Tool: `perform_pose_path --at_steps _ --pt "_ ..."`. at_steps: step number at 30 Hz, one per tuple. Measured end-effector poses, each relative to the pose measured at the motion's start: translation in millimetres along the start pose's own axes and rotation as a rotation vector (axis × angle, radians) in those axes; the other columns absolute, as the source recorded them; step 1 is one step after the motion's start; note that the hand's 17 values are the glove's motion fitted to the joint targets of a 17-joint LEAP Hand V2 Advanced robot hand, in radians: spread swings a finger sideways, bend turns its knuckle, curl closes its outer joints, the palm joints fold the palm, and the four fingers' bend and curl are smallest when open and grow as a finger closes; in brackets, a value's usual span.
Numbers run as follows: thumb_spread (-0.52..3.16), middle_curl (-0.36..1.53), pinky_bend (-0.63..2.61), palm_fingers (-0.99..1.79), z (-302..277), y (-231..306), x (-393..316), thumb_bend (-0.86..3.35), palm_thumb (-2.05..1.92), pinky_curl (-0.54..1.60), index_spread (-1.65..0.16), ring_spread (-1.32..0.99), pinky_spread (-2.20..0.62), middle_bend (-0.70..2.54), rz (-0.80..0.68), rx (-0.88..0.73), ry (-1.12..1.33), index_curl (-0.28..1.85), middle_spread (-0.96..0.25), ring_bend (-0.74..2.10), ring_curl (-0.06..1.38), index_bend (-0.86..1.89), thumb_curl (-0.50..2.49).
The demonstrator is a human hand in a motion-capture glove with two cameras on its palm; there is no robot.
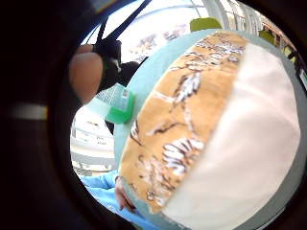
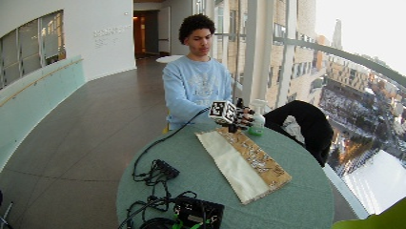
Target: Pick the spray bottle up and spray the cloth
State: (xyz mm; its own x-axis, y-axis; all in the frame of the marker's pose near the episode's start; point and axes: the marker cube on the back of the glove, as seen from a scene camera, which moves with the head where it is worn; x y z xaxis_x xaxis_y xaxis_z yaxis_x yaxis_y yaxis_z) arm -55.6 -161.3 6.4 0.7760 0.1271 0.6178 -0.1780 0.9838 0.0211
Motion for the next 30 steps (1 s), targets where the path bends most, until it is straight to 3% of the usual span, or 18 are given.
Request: perform_pose_path --at_steps 13,30 --pt "1.01 0.44 0.26 0.80 -97 97 63 -0.03 0.74 0.36 -0.34 -0.07 0.12 0.24 0.103 0.037 0.325 0.26 -0.08 0.38 0.37 0.11 0.40" --pt "1.02 0.44 0.21 0.80 -135 162 111 -0.03 0.72 0.36 -0.34 -0.06 0.14 0.25 0.178 0.017 0.560 0.26 -0.08 0.35 0.37 0.12 0.36"
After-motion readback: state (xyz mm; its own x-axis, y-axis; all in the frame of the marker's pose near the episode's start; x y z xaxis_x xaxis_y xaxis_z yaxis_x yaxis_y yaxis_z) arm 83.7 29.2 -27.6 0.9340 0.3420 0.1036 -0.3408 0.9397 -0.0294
